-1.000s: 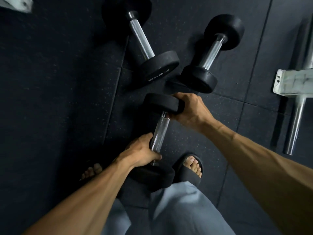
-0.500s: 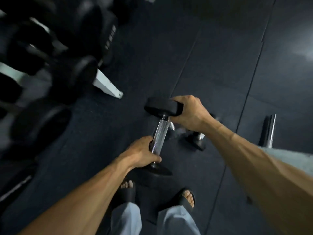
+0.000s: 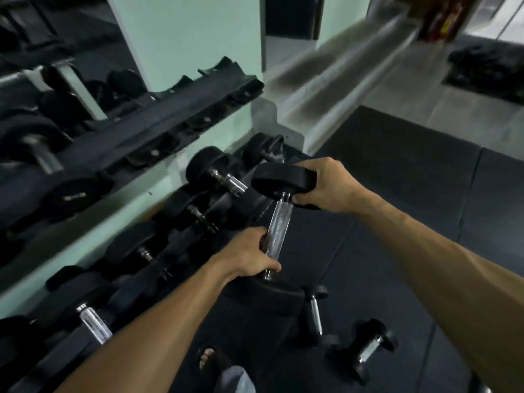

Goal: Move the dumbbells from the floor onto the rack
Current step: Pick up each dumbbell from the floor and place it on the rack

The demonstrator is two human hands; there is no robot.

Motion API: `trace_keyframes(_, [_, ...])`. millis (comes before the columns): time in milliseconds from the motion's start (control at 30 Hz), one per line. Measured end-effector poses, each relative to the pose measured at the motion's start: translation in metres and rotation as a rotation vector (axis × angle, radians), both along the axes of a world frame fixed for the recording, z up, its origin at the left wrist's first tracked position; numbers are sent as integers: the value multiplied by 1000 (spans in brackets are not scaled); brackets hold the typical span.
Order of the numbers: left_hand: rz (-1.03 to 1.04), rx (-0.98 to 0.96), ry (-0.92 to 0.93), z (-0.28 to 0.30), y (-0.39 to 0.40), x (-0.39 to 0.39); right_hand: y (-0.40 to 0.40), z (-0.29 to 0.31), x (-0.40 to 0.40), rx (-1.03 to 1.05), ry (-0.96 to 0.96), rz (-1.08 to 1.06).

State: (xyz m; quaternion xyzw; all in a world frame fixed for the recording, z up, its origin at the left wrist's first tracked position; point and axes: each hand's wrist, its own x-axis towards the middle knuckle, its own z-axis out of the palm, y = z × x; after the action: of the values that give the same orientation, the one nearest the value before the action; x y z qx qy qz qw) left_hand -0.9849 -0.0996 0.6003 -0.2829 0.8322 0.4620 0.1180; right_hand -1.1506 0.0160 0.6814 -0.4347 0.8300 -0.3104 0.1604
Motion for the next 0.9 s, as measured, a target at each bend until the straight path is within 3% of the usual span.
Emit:
trace_keyframes(500, [215, -52, 10, 53, -245, -27, -289, 49, -44, -32, 4, 223])
trace_keyframes(900, [653, 7, 79, 55, -382, -62, -516, 68, -81, 49, 76, 670])
